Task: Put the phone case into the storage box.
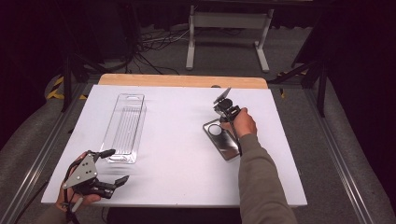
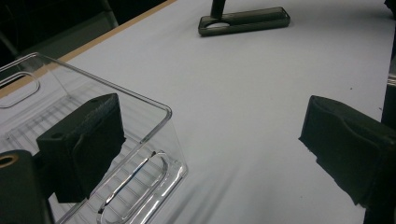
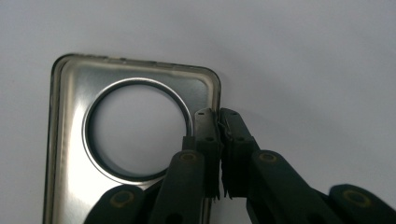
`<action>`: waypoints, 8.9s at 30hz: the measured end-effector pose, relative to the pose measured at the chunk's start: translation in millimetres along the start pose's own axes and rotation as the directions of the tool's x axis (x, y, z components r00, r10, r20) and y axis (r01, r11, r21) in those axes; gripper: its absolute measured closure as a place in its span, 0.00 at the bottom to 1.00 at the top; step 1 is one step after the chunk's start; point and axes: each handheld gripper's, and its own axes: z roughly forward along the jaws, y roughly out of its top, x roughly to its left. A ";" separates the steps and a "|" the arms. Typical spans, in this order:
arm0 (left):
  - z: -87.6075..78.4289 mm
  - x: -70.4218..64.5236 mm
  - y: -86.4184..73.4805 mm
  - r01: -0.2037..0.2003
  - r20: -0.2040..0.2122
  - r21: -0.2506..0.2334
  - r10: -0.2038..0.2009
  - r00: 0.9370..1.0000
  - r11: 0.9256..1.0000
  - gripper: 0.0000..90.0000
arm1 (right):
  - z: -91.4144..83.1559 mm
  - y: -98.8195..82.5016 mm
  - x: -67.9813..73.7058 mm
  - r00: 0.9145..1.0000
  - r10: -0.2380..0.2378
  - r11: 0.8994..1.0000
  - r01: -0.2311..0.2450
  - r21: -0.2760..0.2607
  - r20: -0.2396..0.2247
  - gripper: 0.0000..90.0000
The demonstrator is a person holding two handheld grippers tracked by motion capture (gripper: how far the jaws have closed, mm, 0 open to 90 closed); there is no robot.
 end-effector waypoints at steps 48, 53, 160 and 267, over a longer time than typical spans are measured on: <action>-0.1 -2.4 8.8 0.037 -0.063 -0.054 -0.041 0.997 0.998 0.12 | -82.1 -77.0 -14.5 0.966 0.253 0.737 -0.225 -0.637 -0.048 1.00; 5.0 -4.2 14.5 0.038 -0.076 -0.047 -0.042 0.996 0.998 0.13 | -88.6 -83.7 -10.9 0.964 0.255 0.701 -0.237 -0.673 -0.074 1.00; 75.9 -4.8 104.9 0.164 -0.089 -0.236 -0.190 0.978 0.958 0.89 | -117.1 -100.7 160.1 0.986 -0.165 0.473 0.112 -0.874 0.037 0.80; 39.9 11.0 110.4 0.116 -0.163 -0.286 -0.167 0.972 0.951 0.89 | -72.9 -208.1 110.2 0.955 -0.254 0.515 0.265 -0.815 0.151 0.17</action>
